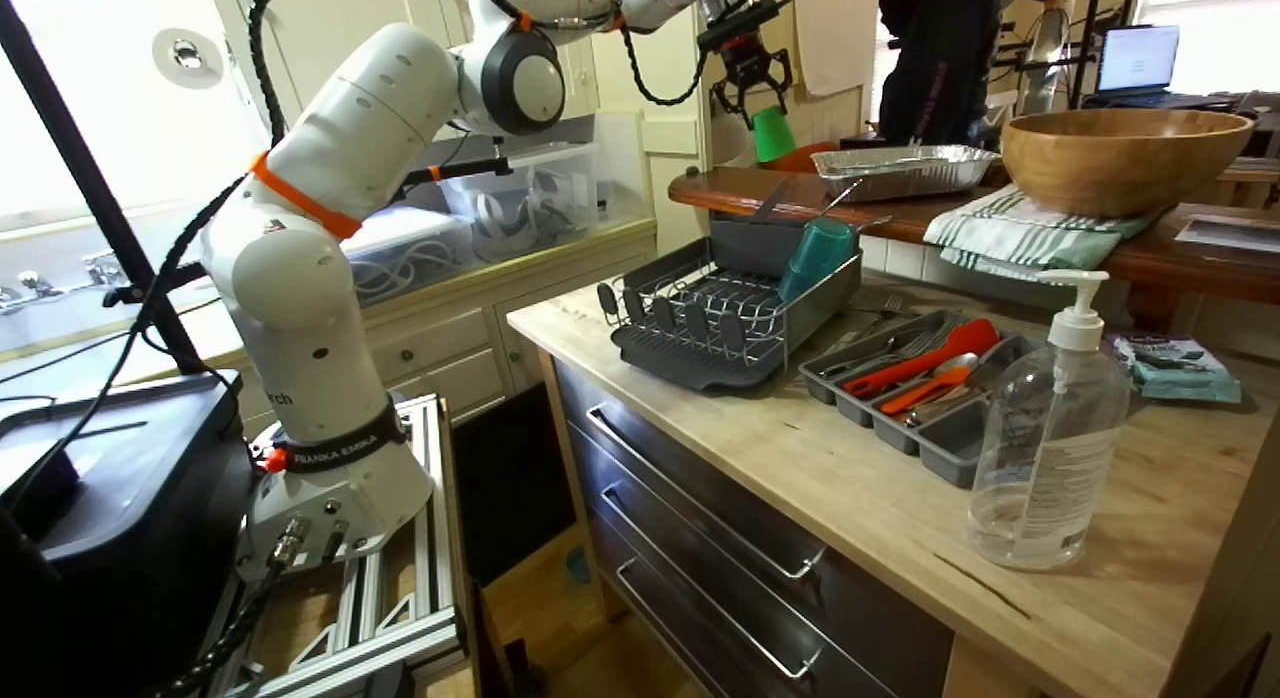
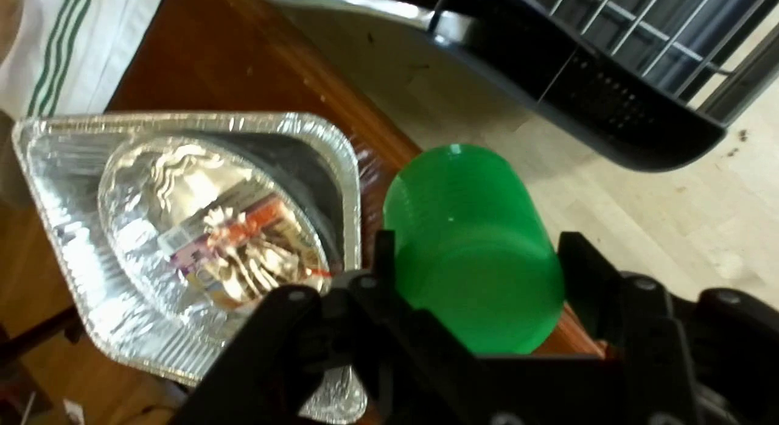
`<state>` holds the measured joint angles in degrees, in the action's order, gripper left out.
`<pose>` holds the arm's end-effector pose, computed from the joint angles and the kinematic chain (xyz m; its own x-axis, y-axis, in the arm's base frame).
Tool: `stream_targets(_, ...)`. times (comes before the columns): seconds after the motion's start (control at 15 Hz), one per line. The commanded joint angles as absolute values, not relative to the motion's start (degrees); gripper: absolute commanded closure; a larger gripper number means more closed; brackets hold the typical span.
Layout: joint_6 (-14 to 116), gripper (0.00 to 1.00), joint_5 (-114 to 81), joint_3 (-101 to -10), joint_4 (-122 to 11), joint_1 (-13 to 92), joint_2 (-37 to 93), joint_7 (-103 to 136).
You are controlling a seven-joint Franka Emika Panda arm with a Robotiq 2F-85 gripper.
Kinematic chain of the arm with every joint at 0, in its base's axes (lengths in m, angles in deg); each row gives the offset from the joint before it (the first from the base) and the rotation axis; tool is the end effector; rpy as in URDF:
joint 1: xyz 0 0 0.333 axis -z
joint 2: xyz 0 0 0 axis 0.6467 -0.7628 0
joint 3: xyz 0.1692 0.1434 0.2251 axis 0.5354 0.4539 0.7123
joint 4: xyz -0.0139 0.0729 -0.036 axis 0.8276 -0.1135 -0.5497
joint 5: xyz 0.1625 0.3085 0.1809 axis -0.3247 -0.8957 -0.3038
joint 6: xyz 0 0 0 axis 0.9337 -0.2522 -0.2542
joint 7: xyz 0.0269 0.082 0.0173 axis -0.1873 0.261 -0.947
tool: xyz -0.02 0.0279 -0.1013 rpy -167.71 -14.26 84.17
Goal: Move the light green cup to the top-left corner, then shift a knife to the right
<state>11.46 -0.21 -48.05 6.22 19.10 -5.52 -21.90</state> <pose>0.7252 0.2677 0.5355 0.5439 0.8384 0.0341 0.7727 -0.5163 0.3692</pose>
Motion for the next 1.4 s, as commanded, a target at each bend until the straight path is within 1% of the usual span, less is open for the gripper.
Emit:
stream_targets(0.0, 17.73, 0.58, -3.88, -46.58, 14.06, 20.44, -11.16, -30.91)
stream_targets(0.13, 19.39, 0.58, -7.19, -45.02, 14.78, 21.32, -12.11, -35.93)
stream_targets(0.27, 17.79, 0.58, -11.29, -43.23, 15.04, 22.38, -12.77, -40.27)
stream_targets(0.33, 18.07, 0.58, -13.2, -42.43, 11.68, 23.08, -11.03, -42.07)
stream_targets(0.67, 11.41, 0.58, -14.36, -43.83, 12.12, 23.25, -12.02, -44.97)
stream_targets(1.13, -4.13, 0.58, -12.53, -45.97, 11.68, 21.39, -11.82, -43.95)
stream_targets(1.33, -5.82, 0.58, -11.78, -46.65, 12.58, 20.67, -12.52, -44.2)
